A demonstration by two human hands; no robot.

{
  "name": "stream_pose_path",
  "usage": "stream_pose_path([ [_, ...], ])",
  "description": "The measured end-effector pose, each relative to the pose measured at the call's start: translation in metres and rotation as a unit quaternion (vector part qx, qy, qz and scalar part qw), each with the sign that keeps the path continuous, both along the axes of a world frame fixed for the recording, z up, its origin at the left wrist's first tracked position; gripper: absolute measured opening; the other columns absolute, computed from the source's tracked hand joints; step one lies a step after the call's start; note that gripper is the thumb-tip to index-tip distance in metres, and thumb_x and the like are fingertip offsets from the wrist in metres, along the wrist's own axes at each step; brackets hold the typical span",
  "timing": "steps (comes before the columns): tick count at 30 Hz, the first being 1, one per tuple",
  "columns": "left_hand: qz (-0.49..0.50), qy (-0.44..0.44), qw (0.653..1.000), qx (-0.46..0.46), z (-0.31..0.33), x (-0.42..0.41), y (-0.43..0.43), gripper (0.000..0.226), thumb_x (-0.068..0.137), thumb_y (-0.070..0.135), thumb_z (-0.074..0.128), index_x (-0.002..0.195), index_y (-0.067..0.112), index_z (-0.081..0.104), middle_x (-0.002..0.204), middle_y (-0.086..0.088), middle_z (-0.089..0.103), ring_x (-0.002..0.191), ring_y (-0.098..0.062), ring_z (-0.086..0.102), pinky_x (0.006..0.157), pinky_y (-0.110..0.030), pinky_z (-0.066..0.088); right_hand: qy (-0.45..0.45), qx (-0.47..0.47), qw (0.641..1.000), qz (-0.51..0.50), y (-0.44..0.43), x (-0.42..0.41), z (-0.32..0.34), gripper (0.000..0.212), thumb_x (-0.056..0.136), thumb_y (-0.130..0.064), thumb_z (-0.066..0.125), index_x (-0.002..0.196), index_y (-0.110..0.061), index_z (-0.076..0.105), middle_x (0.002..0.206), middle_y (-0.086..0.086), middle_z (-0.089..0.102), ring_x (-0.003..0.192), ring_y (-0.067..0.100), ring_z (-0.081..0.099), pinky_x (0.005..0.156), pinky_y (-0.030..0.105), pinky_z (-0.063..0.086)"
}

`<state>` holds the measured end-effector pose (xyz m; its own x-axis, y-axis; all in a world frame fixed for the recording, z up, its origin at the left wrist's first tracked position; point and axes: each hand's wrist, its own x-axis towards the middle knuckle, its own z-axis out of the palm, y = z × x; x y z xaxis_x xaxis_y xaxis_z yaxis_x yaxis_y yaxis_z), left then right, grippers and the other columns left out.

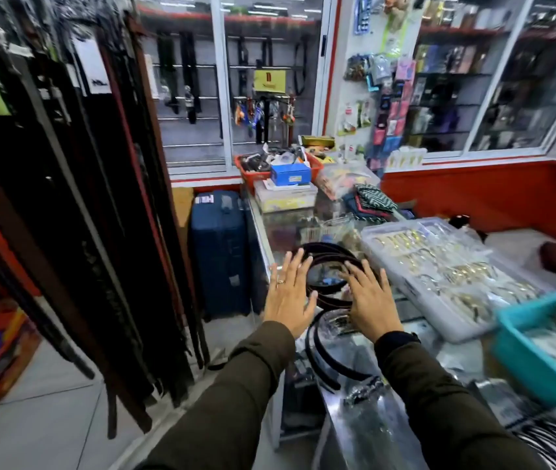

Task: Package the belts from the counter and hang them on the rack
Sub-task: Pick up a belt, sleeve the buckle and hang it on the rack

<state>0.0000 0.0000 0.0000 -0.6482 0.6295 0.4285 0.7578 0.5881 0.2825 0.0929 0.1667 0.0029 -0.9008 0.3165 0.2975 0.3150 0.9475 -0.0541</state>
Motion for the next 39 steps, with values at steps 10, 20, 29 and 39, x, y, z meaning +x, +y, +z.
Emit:
stream_pose_path([
  [10, -0.095, -0.049, 0.969, -0.221, -0.022, 0.01, 0.049, 0.067, 0.091, 0.046, 0.059, 0.149, 0.019, 0.04, 0.151, -0.005, 0.045, 0.146, -0.028, 0.033, 0.126, -0.053, -0.004, -0.144, -0.019, 0.989, -0.011, 0.032, 0.015, -0.012, 0.045, 0.095, -0.017, 0.055, 0.138, -0.028, 0.051, 0.136, -0.004, 0.06, 0.139, 0.019, 0.047, 0.125, 0.059, -0.002],
  [20, -0.052, -0.012, 0.974, -0.219, -0.009, 0.012, 0.062, 0.042, 0.094, 0.024, 0.061, 0.135, 0.018, 0.051, 0.132, -0.008, 0.058, 0.127, -0.031, 0.053, 0.127, -0.051, 0.002, -0.135, 0.025, 0.99, -0.018, 0.033, 0.005, -0.013, 0.029, 0.099, -0.021, 0.05, 0.124, -0.027, 0.063, 0.122, 0.0, 0.063, 0.127, 0.021, 0.056, 0.126, 0.056, 0.005],
  [29, -0.049, 0.027, 0.996, -0.071, 0.005, 0.002, 0.036, 0.04, 0.098, 0.025, 0.05, 0.138, 0.026, 0.051, 0.135, 0.003, 0.057, 0.136, -0.022, 0.044, 0.126, -0.05, -0.002, -0.039, 0.062, 0.997, 0.002, 0.027, 0.002, 0.021, 0.029, 0.097, -0.037, 0.054, 0.123, -0.034, 0.067, 0.117, -0.007, 0.069, 0.116, 0.02, 0.063, 0.119, 0.05, 0.015],
  [39, 0.09, -0.208, 0.875, 0.427, 0.047, -0.029, -0.041, 0.063, 0.093, 0.024, 0.068, 0.147, 0.022, 0.035, 0.137, -0.006, 0.051, 0.104, -0.012, 0.06, 0.096, -0.031, 0.047, 0.114, -0.165, 0.971, 0.134, -0.051, -0.056, 0.091, 0.031, 0.09, -0.03, 0.071, 0.119, -0.019, 0.073, 0.115, 0.001, 0.075, 0.105, 0.022, 0.071, 0.085, 0.033, 0.056],
])
